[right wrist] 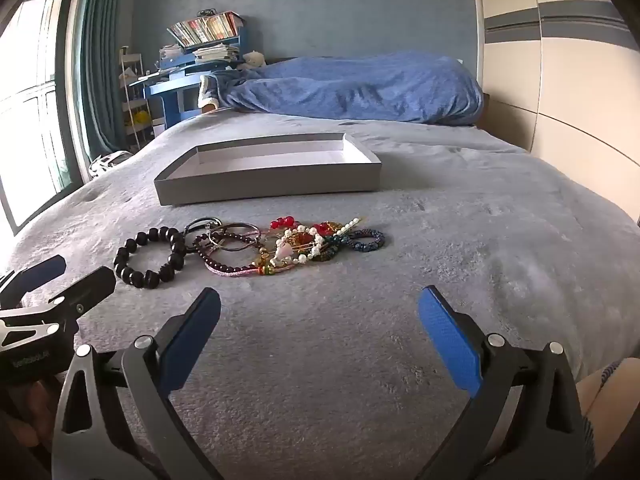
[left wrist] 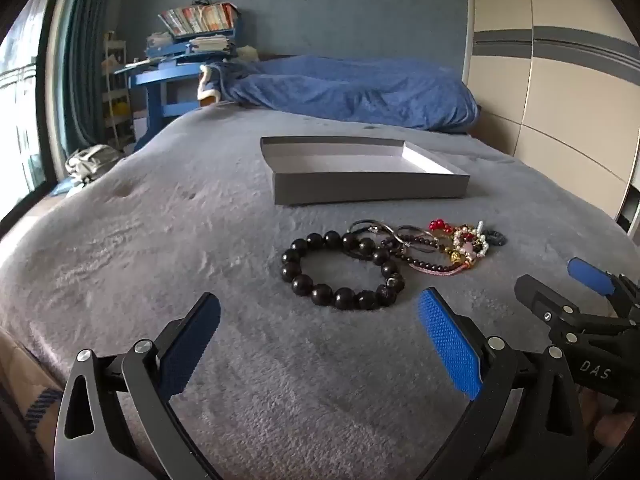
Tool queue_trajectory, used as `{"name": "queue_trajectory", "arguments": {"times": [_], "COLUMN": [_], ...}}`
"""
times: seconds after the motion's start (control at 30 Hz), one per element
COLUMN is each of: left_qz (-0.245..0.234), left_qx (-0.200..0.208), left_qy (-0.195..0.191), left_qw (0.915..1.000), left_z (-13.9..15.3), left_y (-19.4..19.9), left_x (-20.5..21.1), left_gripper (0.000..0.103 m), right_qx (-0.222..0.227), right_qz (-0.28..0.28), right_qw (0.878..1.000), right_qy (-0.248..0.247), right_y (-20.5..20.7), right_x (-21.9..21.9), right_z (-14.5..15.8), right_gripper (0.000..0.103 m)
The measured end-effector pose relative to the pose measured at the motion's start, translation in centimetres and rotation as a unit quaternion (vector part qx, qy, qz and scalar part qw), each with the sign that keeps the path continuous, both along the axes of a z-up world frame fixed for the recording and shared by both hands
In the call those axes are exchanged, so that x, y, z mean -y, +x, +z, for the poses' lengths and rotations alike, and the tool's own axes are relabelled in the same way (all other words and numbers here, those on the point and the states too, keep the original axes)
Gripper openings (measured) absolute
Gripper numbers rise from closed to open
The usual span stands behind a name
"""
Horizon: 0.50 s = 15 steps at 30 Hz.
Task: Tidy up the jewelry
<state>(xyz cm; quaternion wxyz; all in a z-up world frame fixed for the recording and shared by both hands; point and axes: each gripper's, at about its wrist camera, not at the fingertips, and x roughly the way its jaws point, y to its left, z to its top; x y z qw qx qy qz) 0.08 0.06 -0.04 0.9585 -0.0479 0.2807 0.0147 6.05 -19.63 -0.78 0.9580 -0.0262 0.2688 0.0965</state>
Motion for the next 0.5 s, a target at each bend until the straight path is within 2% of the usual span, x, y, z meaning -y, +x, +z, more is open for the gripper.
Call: {"name": "queue_trajectory", "arguments": {"times": [0.13,0.3,0.37,0.5], "left_qz": [0.014,0.011,0.004,-0.001], "left_qx": [0.0,0.003,0.014,0.012], "left_qy": [0.018,0.016,0.004,0.005], "left_qw": [0.9997,0.9998,0.9999,0.9999], "left_z": [-0.2,-0.6,0.4,0.4], "left_y": [0.4,0.7,-0.2,-0.1], "left_x": [0.4,1.0,0.0,0.1], "left_gripper": [0.098,0.098,0.098,0.098], "right_qx": [-0.003,-0.002,-0.001,-0.004], "right_qz": [0.003,0.009,0.005,0.003], "right_qw": [1.0,1.0,1.0,1.0], "right_qy": [0.011,0.009,0.01,0.013], "right_y": [0.2,-0.1,0.1,0.5], "right_x": [0.0,0.1,-0.5,-0.4], "right_z": [0.0,0.3,-0.3,-0.1], "right_gripper": [0.098,0.098,0.098,0.098]}}
